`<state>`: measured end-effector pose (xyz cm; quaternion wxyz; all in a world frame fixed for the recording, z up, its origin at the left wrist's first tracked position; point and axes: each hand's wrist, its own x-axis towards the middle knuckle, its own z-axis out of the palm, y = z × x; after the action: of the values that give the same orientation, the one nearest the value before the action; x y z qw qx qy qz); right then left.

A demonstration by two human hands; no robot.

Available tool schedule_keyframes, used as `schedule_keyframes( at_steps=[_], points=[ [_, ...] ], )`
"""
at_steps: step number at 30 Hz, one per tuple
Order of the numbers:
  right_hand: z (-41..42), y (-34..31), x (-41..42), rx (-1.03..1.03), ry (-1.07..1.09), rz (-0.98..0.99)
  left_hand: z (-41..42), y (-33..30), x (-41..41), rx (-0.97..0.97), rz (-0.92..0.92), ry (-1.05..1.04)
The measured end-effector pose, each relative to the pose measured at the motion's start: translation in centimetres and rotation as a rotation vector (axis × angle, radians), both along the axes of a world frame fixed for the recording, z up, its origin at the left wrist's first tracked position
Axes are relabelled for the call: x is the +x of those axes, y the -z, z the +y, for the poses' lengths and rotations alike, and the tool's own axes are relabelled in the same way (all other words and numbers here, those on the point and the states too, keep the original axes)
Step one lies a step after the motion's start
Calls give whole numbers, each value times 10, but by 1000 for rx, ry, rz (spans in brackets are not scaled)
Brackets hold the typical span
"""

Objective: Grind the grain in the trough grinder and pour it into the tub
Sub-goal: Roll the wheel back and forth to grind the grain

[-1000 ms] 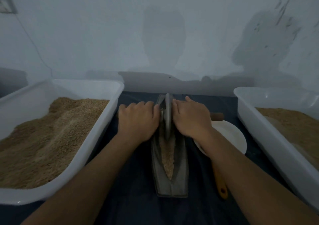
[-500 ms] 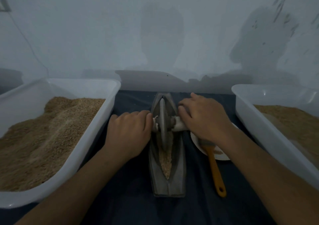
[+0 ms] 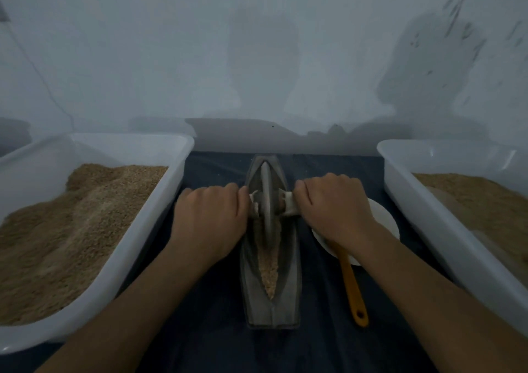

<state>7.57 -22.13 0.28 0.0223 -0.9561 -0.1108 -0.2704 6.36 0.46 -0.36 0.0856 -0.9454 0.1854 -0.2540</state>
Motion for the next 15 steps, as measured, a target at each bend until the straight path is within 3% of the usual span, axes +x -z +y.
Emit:
schedule_keyframes(
  at_steps=[6,10,15],
  points=[
    [2,0,-9,-14,10,-68,0,3,1,33,-48,-37],
    [11,-11,28,-77,75,81,-8,-4,38,44,15,-106],
    [13,-16,40,72,92,167,-20,-16,63,-36,20,-141]
  ],
)
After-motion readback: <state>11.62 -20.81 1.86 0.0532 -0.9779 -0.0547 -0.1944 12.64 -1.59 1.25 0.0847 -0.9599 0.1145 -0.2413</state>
